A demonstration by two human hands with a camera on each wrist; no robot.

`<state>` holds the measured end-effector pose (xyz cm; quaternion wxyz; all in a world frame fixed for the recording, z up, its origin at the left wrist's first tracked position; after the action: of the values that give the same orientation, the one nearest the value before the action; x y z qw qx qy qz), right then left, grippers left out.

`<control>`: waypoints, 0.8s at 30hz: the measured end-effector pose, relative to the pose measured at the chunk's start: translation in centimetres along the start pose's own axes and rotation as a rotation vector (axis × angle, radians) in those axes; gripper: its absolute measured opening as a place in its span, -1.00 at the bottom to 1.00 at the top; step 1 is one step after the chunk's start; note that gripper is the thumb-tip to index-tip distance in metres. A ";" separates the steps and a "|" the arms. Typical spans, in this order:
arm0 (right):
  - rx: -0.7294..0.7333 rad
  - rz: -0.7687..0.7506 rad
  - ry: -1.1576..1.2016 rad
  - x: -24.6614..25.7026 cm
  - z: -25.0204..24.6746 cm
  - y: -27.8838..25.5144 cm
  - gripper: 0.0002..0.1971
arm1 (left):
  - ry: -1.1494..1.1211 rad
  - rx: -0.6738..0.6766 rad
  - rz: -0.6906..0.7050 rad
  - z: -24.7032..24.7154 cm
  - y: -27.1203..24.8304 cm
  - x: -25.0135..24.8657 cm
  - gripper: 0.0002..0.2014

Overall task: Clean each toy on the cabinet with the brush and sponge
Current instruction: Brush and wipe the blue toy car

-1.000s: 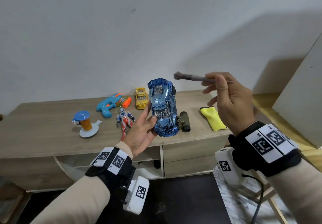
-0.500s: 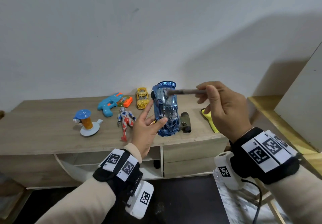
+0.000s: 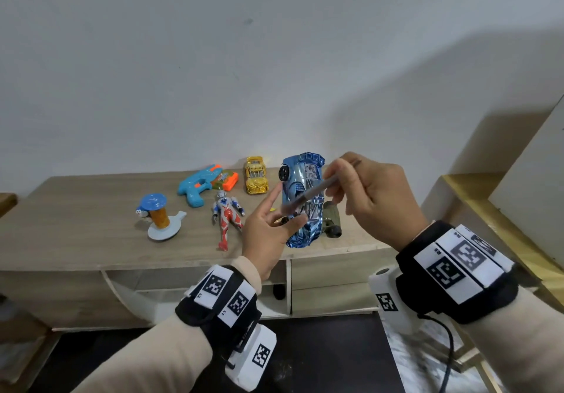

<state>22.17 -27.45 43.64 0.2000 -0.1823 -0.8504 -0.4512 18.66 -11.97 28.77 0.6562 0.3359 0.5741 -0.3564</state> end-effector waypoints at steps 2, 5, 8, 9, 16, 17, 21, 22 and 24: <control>-0.050 -0.024 0.013 0.2 -0.4 0.1 -0.65 | -0.021 -0.003 -0.010 -0.1 0.0 -0.1 -0.23; 0.066 0.055 -0.042 -0.4 0.4 0.1 -0.64 | -0.018 0.000 -0.002 -0.5 0.1 -0.3 -0.26; -0.083 0.077 0.043 -0.6 -1.0 -0.1 -0.66 | -0.038 0.003 -0.020 -1.0 0.1 -0.5 -0.22; -0.145 0.063 0.064 -0.7 -1.4 -0.2 -0.68 | -0.071 0.009 -0.030 -1.2 0.2 -0.5 -0.23; -0.025 0.143 0.025 -2.1 -0.7 -0.6 -0.61 | -0.269 0.046 -0.108 -2.5 1.2 0.0 -0.35; -0.075 0.152 0.046 -2.4 -1.1 -0.7 -0.63 | -0.279 0.056 -0.112 -2.6 1.3 0.1 -0.35; -0.044 0.199 0.019 -2.9 -0.6 -0.4 -0.69 | -0.268 0.104 -0.117 -2.6 1.4 0.3 -0.35; 0.004 0.226 0.004 -3.1 -0.2 -0.4 -0.67 | -0.253 0.115 -0.116 -2.6 1.4 0.3 -0.34; -0.014 0.256 -0.016 -3.2 -0.5 -0.4 -0.63 | -0.240 0.135 -0.113 -2.7 1.4 0.4 -0.33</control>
<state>24.80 -28.50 42.05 0.2479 -0.2943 -0.8186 -0.4263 18.49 -8.94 28.10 0.6749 0.3015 0.4843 -0.4680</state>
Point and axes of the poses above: each hand's wrist, its own y-axis towards the middle knuckle, its own z-axis out of the palm, x = y × z, the point moved 7 cm from there along y, towards the middle knuckle, and after that the axes turned 2 degrees about -z, right-handed, at the moved point
